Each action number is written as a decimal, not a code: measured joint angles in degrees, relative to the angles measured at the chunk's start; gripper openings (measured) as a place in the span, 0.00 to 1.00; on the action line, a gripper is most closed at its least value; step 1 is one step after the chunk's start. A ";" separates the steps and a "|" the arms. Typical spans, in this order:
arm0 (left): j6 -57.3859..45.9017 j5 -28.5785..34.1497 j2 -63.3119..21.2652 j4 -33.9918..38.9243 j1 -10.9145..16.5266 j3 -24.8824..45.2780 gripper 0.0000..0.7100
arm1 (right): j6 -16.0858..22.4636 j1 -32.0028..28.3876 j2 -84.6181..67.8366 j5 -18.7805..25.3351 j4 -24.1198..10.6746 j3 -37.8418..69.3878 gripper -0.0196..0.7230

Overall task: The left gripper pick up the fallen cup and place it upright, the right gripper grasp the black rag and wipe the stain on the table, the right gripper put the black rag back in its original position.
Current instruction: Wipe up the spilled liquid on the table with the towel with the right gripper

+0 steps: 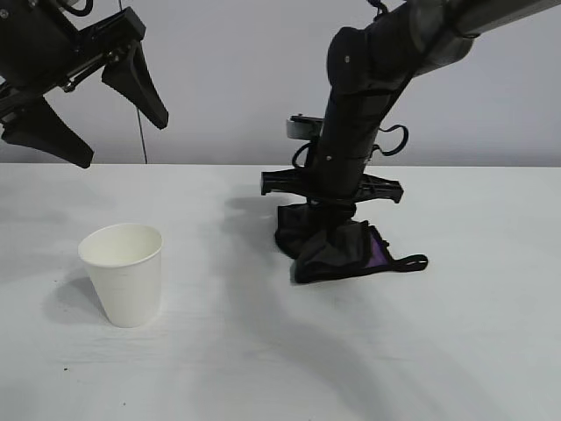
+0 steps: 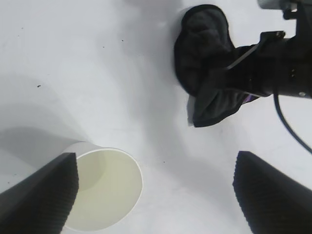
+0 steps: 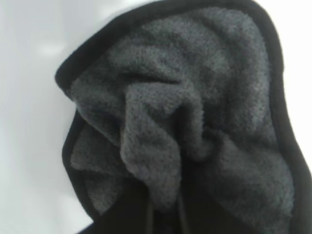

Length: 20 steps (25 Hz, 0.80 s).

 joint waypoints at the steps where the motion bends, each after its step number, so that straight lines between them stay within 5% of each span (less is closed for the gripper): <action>1: 0.00 0.00 0.00 0.00 0.00 0.00 0.88 | -0.15 -0.32 -0.13 0.57 0.00 0.00 0.05; 20: 0.00 0.44 0.00 0.00 0.00 0.00 0.88 | -5.86 1.03 -11.11 16.62 -2.46 1.29 0.05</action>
